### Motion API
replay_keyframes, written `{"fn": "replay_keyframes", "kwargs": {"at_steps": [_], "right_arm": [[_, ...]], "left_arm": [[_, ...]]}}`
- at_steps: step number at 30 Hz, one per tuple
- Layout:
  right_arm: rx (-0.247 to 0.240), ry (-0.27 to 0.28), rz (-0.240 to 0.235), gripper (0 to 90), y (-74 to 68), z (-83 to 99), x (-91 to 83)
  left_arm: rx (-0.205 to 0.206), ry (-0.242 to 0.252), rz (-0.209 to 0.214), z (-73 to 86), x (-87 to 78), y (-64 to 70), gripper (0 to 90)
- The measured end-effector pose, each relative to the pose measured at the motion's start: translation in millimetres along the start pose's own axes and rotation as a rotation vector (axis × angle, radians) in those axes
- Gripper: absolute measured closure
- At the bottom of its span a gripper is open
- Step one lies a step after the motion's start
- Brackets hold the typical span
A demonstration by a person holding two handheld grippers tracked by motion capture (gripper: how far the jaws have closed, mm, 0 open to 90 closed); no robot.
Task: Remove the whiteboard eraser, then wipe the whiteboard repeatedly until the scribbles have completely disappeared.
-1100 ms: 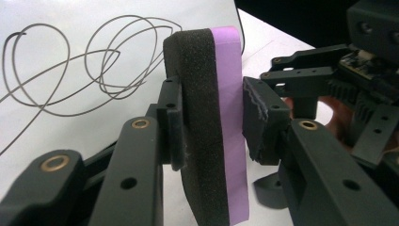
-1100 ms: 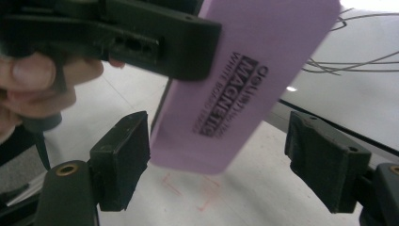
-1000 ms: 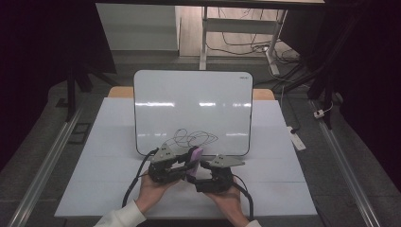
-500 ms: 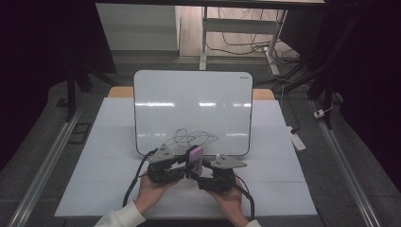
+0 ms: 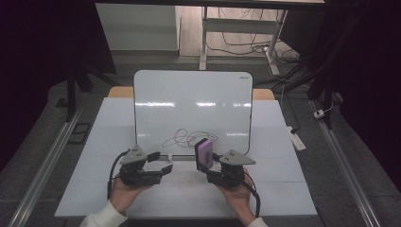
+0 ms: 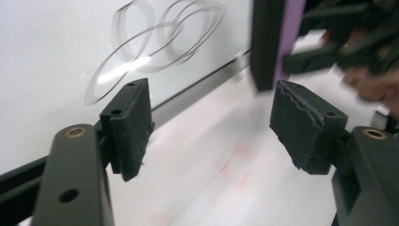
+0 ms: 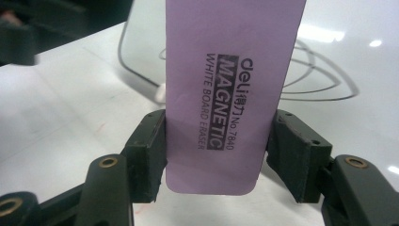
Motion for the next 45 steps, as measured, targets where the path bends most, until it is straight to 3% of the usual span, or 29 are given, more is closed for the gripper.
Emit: {"fn": "replay_keyframes", "kwargs": {"at_steps": [4, 5, 8, 14, 19, 20, 26, 32, 45], "right_arm": [[0.009, -0.005, 0.034, 40.3, 13.3, -0.6, -1.1], [0.009, -0.005, 0.034, 40.3, 13.3, -0.6, -1.1], [0.012, -0.008, 0.067, 40.4, 24.3, -2.1, -0.6], [0.0, -0.011, 0.106, 40.7, 36.1, -6.8, 0.1], [-0.003, -0.009, 0.154, 40.8, 48.6, -12.5, -0.5], [-0.007, -0.007, 0.182, 40.9, 55.2, -16.3, -0.8], [0.0, 0.009, 0.216, 41.0, 68.4, -26.1, -0.8], [-0.006, 0.014, 0.218, 41.0, 69.4, -28.0, -1.4], [-0.005, -0.022, 0.275, 41.0, 82.2, -31.9, 4.5]], "left_arm": [[-0.028, -0.034, -0.036, 16.1, -15.7, -21.6, 28.2], [-0.028, -0.034, -0.036, 16.1, -15.7, -21.6, 27.8], [-0.049, -0.056, -0.085, 30.9, -29.3, -41.7, 26.8], [-0.088, -0.084, -0.133, 53.5, -44.2, -63.6, 25.7], [-0.105, -0.075, -0.147, 57.1, -47.9, -72.3, 25.6], [-0.109, -0.074, -0.152, 57.6, -47.7, -76.5, 25.6], [-0.101, -0.07, -0.173, 59.6, -45.4, -82.5, 25.6], [-0.092, -0.065, -0.181, 62.3, -42.9, -87.9, 25.7], [-0.094, -0.053, -0.189, 60.0, -43.3, -88.1, 24.7]]}}
Point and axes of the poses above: each handheld gripper's, and its own axes: x roughly forward along the jaws, z roughly out of its underside, y roughly to its right, the point moved 10 cm from there along x, roughly forward along the jaws, and after that the axes turned 8 degrees about -x, right-handed, at the moved point
